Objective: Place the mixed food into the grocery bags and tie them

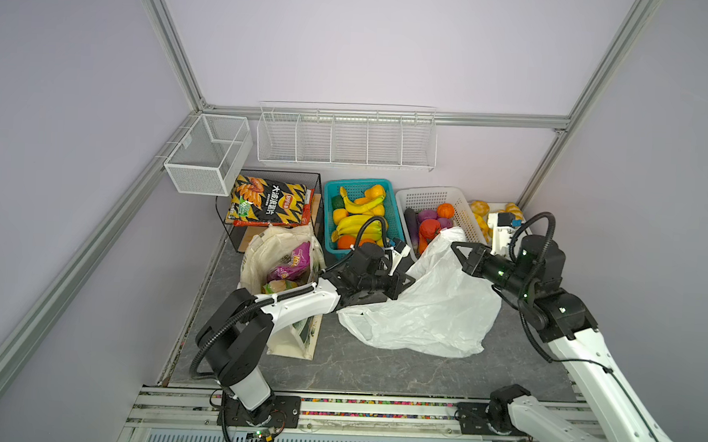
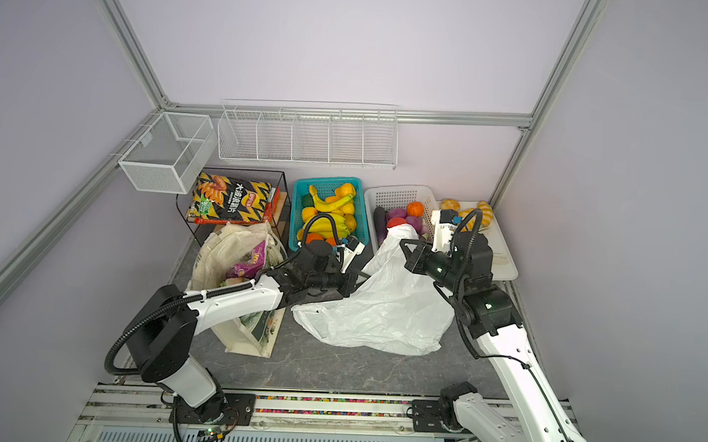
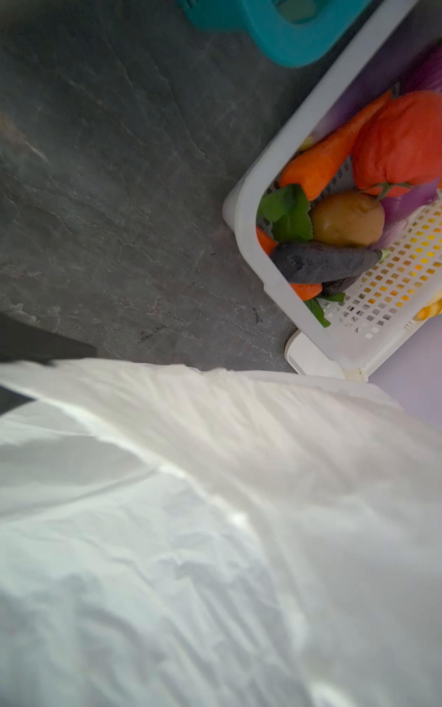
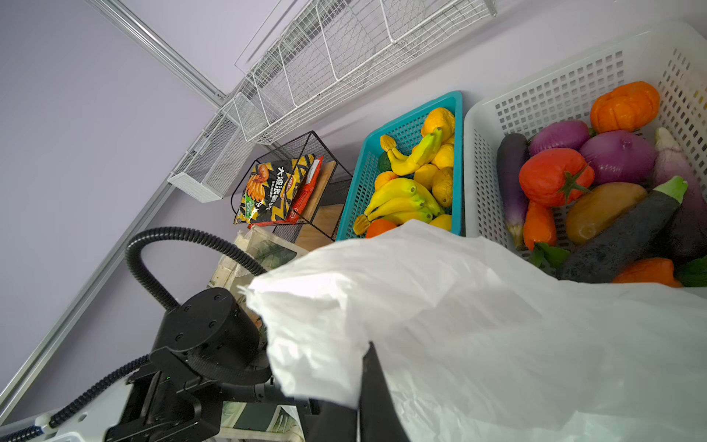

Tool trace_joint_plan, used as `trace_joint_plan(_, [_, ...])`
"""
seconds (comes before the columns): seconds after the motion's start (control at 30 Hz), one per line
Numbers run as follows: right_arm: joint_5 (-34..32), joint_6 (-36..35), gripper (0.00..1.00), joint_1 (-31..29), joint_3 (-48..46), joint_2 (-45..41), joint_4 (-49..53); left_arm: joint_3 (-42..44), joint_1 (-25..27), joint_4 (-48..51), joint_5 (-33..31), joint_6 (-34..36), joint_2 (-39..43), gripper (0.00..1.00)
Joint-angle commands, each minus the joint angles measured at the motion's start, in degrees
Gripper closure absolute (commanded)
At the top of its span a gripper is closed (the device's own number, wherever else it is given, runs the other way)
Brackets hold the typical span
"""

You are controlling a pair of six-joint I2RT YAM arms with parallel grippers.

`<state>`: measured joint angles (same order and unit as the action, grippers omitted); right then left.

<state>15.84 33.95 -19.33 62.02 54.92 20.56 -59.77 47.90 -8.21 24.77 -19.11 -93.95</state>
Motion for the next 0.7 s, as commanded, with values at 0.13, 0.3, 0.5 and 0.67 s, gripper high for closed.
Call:
trace_joint_plan(0.13, [0.51, -7.52, 0.92, -0.27, 3.44, 1.84, 7.07, 2.07, -0.09, -0.81, 3.21, -1.16, 9.07, 1.00])
trace_joint_plan(0.3, [5.98, -8.98, 0.76, -0.88, 7.31, 6.27, 7.78, 0.18, -0.62, 16.30, -3.02, -2.55, 20.88, 1.00])
trace_joint_plan(0.5, [12.65, -10.77, 0.19, -5.23, 17.32, 16.20, 8.27, -8.59, -5.49, 40.88, -11.39, -4.81, 31.26, 1.00])
trace_joint_plan(0.67, [14.53, -16.85, 0.02, -7.68, 15.21, 14.36, 8.40, -9.28, -9.49, 44.85, -14.90, -8.39, 34.51, 1.00])
